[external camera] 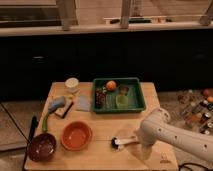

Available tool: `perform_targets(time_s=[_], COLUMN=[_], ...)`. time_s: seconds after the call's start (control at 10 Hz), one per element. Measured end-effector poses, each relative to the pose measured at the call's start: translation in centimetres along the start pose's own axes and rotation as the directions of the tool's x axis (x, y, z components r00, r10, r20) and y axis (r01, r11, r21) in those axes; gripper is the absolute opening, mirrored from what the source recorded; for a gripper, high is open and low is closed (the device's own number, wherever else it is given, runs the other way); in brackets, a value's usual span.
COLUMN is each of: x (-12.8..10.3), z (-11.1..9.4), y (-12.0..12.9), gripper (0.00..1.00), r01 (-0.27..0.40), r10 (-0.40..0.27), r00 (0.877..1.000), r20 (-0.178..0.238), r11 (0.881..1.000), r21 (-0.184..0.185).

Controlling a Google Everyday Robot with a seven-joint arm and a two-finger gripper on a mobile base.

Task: Wipe red bowl with brush

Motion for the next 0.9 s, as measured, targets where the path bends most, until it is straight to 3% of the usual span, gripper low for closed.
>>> perform_targets(time_s=[0.3,0.6,0.7,0.9], x=[0.4,-0.2,-0.7,-1.3], z=[0.3,1.2,1.4,1.5], y=[-0.2,-0.6,-0.9,-0.9], gripper=[0.8,0.8,0.75,0.54], r01=[-0.002,0.026,0.043,0.063], r10=[0.002,-0.027,-0.044,-0.065], r00=[1.0,1.0,0.999,0.998], r20=[0.002,-0.015,-0.019,-0.027], r11=[1.0,0.999,0.998,0.997], r21=[-0.003,-0.038,-0.044,-0.049])
